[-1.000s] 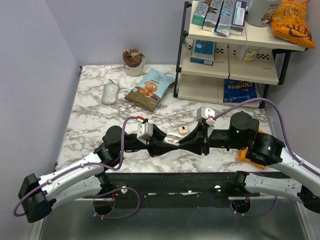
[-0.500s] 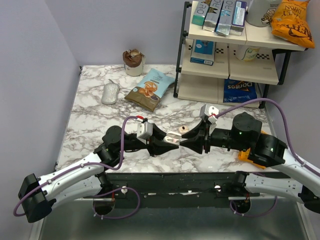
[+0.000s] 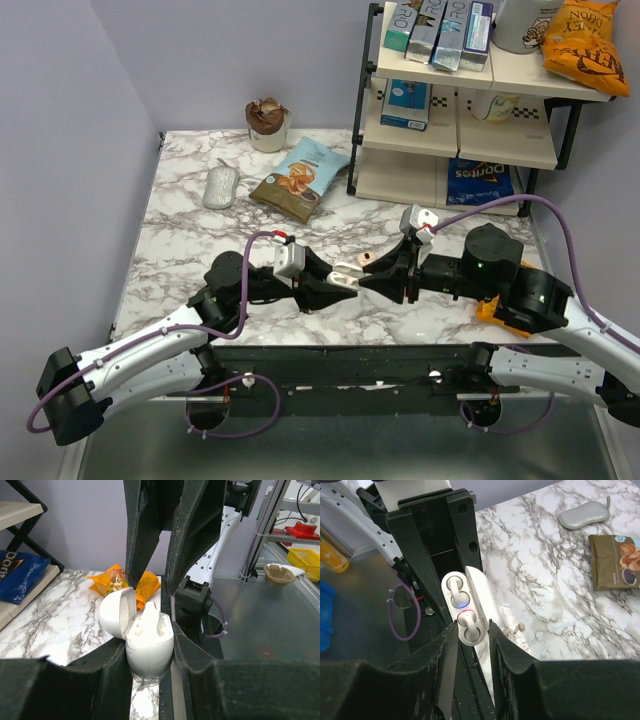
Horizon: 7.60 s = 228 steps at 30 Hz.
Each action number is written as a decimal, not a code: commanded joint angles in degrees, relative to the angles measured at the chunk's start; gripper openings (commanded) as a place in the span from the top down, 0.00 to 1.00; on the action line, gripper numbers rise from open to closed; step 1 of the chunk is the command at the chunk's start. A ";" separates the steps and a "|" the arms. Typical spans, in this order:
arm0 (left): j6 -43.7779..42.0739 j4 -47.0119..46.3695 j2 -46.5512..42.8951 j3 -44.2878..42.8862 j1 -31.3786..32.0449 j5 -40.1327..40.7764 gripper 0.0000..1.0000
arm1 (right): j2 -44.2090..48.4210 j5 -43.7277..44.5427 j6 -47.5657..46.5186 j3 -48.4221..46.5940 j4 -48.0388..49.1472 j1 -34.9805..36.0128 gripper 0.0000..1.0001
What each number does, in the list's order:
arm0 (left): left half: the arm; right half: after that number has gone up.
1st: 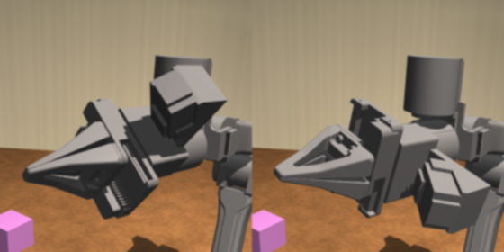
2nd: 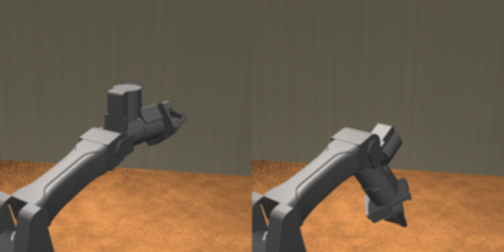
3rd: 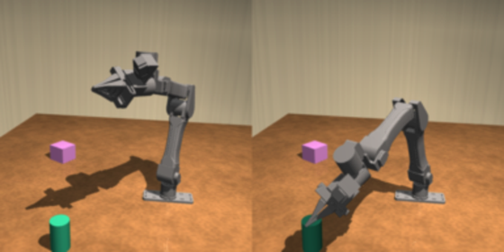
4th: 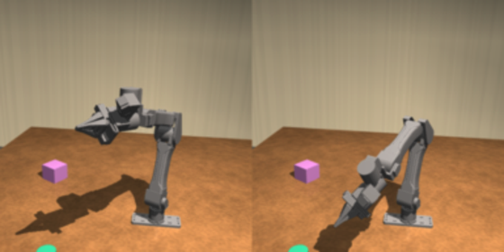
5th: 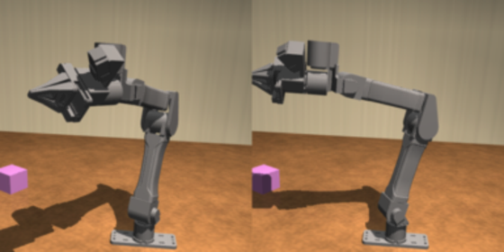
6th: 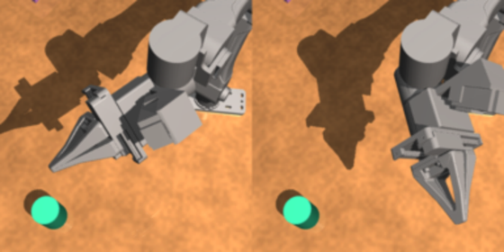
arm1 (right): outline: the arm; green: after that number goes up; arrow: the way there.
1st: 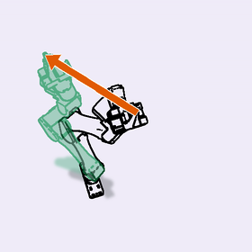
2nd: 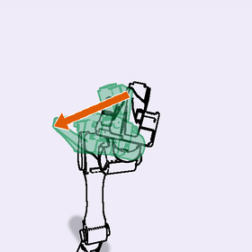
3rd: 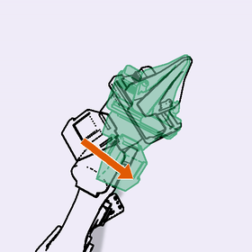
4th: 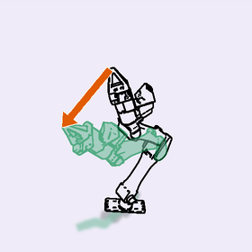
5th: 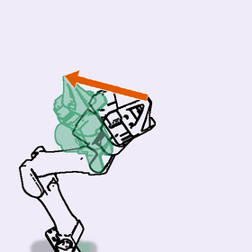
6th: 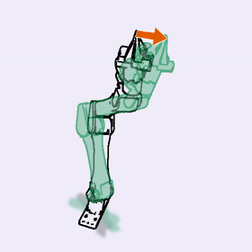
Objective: Insert the wireless bluetooth earbuds into the charging case
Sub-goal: Adjust the earbud with the charging case.
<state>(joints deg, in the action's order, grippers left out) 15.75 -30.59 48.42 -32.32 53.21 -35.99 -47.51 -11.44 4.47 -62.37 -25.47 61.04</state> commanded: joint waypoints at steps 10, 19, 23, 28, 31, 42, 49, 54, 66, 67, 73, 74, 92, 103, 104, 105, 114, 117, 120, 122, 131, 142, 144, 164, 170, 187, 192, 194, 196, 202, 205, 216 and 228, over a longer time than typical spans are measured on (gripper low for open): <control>-0.81 -1.76 -1.14 0.41 0.40 0.04 1.00 | 4.43 6.34 1.68 1.02 2.45 -0.04 0.46; 0.07 -0.97 0.00 -1.26 0.40 -0.31 1.00 | 1.89 -4.81 1.59 -0.12 0.34 -0.13 0.54; -0.02 0.79 0.44 -2.75 0.40 -0.66 1.00 | -0.04 -10.17 1.95 -1.09 -0.54 -0.13 0.52; 0.07 0.53 -0.17 -2.67 0.40 -0.93 1.00 | -0.75 -7.81 2.30 -1.35 -0.89 -0.04 0.50; 0.07 0.27 -0.44 -2.40 0.40 -1.10 1.00 | -0.75 -5.70 2.47 -1.44 -0.98 -0.04 0.49; 0.25 0.00 -0.61 -2.05 0.40 -1.54 1.00 | -0.66 1.59 2.91 -0.91 -2.12 -0.04 0.51; 0.25 -0.70 -0.52 -1.87 0.40 -1.72 1.00 | -0.75 5.02 3.18 -0.74 -2.12 -0.13 0.57; 0.60 -1.31 -0.52 -1.79 0.40 -1.89 1.00 | -1.54 5.55 3.44 0.05 -1.77 -0.13 0.64; 1.04 -2.19 -0.26 -1.79 0.49 -2.33 1.00 | -3.03 7.40 3.44 0.67 -1.33 -0.04 0.72; 1.04 -2.19 -0.26 -1.79 0.49 -2.25 1.00 | -2.94 7.49 3.44 0.76 -1.16 -0.04 0.74; 0.95 -2.55 -0.17 -1.35 0.58 -2.16 1.00 | -2.77 7.14 3.53 1.11 -1.24 -0.04 0.96; 0.95 -2.55 -0.17 -1.43 0.58 -2.07 1.00 | -2.68 7.22 3.62 1.20 -1.24 -0.04 0.99; 0.95 -3.42 0.36 -0.56 0.58 -1.10 1.00 | 4.43 8.37 5.81 5.76 4.90 -0.04 0.99; 0.86 -3.42 0.53 -0.64 0.58 -0.75 1.00 | 4.00 4.42 4.85 5.94 5.26 -0.13 0.99; 0.78 -3.42 0.62 -0.73 0.58 -0.66 1.00 | 3.83 4.15 4.67 5.77 4.82 -0.04 0.99; 0.78 -3.42 0.62 -0.73 0.58 -0.66 1.00 | 3.65 3.89 4.50 5.68 4.73 -0.13 0.99; 0.69 -3.42 0.79 -1.34 0.58 -0.66 1.00 | 2.07 0.72 2.56 5.33 2.62 -0.13 0.99; 0.34 -2.99 0.88 -1.52 0.58 -0.58 1.00 | 1.37 -0.07 1.69 4.80 1.48 -0.04 0.99; 0.25 -2.90 1.06 -1.61 0.58 -0.58 1.00 | 1.27 -0.34 1.33 4.45 0.86 -0.04 0.99; 0.16 -2.90 1.15 -1.61 0.58 -0.49 1.00 | 1.36 0.01 1.33 4.10 0.52 -0.04 0.94; 0.16 -2.81 1.50 -1.70 0.58 -0.58 1.00 | 2.59 2.30 1.68 2.25 -0.19 -0.13 0.53; 0.34 -2.28 1.50 -0.82 0.58 -0.66 1.00 | 4.89 5.22 2.39 -3.46 -0.10 -0.04 0.56; 0.60 -2.28 1.76 -0.82 0.58 -0.92 1.00 | 3.04 2.84 2.30 -4.68 -1.07 -0.04 0.66; 1.48 -3.43 3.08 -1.35 0.84 -1.81 1.00 | -5.05 -1.30 2.74 -4.08 -0.98 -0.04 0.64; 0.86 -0.70 3.25 -2.31 0.84 -0.58 1.00 | -2.60 -0.08 3.70 -2.15 0.94 -0.04 0.59; 1.92 0.71 3.70 -3.02 0.84 0.13 1.00 | -2.58 -6.05 4.58 -2.14 0.60 -0.04 0.59; 2.09 0.53 3.52 -3.10 0.93 -0.22 1.00 | -3.56 -4.47 4.50 -2.14 0.16 -0.04 0.59; 2.09 0.44 3.08 -3.02 0.93 -0.31 1.00 | -3.47 -2.28 4.85 -2.06 0.25 -0.04 0.58; 2.01 0.36 2.99 -2.93 0.93 -0.40 1.00 | -3.29 -1.13 5.19 -1.88 0.60 -0.04 0.58; 2.01 0.09 2.82 -3.02 0.93 -0.58 1.00 | -4.00 0.72 5.37 -1.62 0.78 -0.13 0.60; 2.09 -0.08 2.82 -3.19 1.02 -0.58 1.00 | -4.61 1.33 5.20 -1.79 0.25 -0.04 0.65; 1.92 -0.44 2.90 -3.11 1.02 -0.31 1.00 | -4.97 0.89 5.29 -1.09 0.69 -0.04 0.89; 1.83 -1.05 2.38 -1.96 1.02 0.39 1.00 | -0.57 2.04 6.87 2.16 5.26 -0.04 0.99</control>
<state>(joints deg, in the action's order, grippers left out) 17.47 -29.50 51.96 -33.36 54.02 -36.34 -50.22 -11.35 10.72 -61.41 -21.85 61.01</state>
